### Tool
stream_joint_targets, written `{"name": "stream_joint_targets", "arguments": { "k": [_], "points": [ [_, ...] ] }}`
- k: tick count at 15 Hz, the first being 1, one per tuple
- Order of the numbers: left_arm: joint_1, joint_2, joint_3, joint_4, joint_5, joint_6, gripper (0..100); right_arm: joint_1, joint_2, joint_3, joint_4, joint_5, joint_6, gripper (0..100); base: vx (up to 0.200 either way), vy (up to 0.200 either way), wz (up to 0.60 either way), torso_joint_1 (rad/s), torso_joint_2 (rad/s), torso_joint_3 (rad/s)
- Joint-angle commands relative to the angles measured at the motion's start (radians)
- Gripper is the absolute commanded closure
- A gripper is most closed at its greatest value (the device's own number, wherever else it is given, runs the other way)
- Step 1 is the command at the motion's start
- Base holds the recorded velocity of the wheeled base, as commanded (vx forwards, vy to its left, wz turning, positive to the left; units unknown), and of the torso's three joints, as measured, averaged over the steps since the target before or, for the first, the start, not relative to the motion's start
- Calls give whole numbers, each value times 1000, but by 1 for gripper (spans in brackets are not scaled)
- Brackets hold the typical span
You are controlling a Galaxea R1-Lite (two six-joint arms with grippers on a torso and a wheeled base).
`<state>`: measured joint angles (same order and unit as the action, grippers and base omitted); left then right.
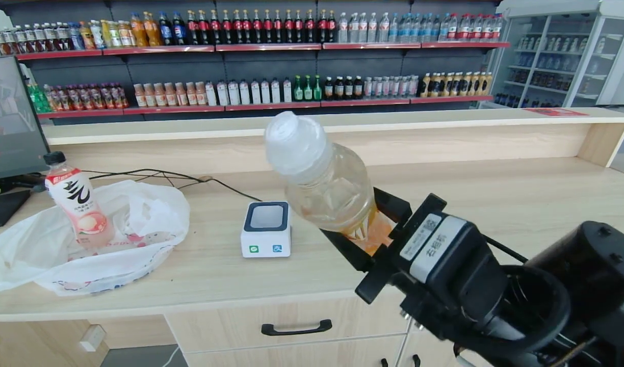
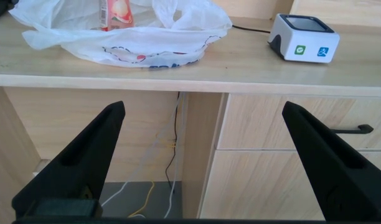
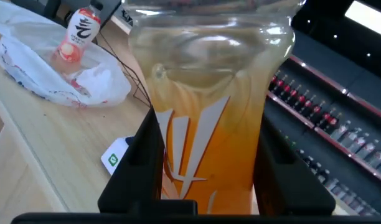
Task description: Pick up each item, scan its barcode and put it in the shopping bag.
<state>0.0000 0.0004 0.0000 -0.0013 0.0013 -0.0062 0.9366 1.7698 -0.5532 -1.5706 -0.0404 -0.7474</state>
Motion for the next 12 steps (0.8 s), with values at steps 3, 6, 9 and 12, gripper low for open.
{"name": "stream_joint_targets", "arguments": {
  "k": [3, 6, 9, 12],
  "points": [
    [0, 0, 0, 0, 0, 0, 0, 103, 20, 7, 0, -7, -188, 100, 0, 0, 0, 0, 0, 0],
    [0, 0, 0, 0, 0, 0, 0, 107, 2, 4, 0, -7, -326, 100, 0, 0, 0, 0, 0, 0],
    [0, 0, 0, 0, 0, 0, 0, 154, 10, 41, 0, -6, -475, 100, 0, 0, 0, 0, 0, 0],
    [0, 0, 0, 0, 0, 0, 0, 168, -44, 113, 0, 1, -593, 100, 0, 0, 0, 0, 0, 0]
  ]
}}
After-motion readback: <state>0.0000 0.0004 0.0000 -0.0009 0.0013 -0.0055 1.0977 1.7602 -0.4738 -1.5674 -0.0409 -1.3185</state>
